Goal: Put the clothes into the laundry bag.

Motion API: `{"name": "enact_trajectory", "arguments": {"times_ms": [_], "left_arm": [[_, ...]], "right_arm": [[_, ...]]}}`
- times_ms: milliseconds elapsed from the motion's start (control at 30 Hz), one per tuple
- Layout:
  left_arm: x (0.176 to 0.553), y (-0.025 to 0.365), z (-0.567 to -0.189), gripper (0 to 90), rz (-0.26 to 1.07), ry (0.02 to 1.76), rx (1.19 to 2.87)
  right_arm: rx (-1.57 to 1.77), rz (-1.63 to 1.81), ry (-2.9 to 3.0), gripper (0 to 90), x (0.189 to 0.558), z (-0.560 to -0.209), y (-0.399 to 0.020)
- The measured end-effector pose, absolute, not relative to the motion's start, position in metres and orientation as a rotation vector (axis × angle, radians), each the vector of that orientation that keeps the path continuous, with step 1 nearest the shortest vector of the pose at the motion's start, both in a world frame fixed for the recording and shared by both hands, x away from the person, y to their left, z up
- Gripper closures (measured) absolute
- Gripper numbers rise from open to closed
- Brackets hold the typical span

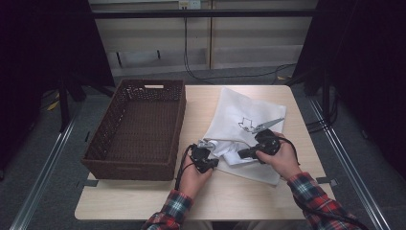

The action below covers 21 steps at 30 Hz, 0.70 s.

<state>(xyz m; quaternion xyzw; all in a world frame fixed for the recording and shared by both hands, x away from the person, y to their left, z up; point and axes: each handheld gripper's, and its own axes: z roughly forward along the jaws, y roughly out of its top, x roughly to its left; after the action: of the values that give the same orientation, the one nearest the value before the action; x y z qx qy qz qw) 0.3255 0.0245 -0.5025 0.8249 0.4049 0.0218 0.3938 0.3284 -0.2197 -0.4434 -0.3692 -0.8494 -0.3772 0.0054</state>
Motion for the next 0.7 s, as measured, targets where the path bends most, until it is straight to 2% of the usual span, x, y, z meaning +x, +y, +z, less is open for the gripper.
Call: {"name": "enact_trajectory", "arguments": {"times_ms": [700], "left_arm": [[0.325, 0.027, -0.505, 90.0, 0.033, 1.059, 2.044]], "right_arm": [[-1.093, -1.152, -2.658, 90.0, 0.327, -0.478, -0.192]]}}
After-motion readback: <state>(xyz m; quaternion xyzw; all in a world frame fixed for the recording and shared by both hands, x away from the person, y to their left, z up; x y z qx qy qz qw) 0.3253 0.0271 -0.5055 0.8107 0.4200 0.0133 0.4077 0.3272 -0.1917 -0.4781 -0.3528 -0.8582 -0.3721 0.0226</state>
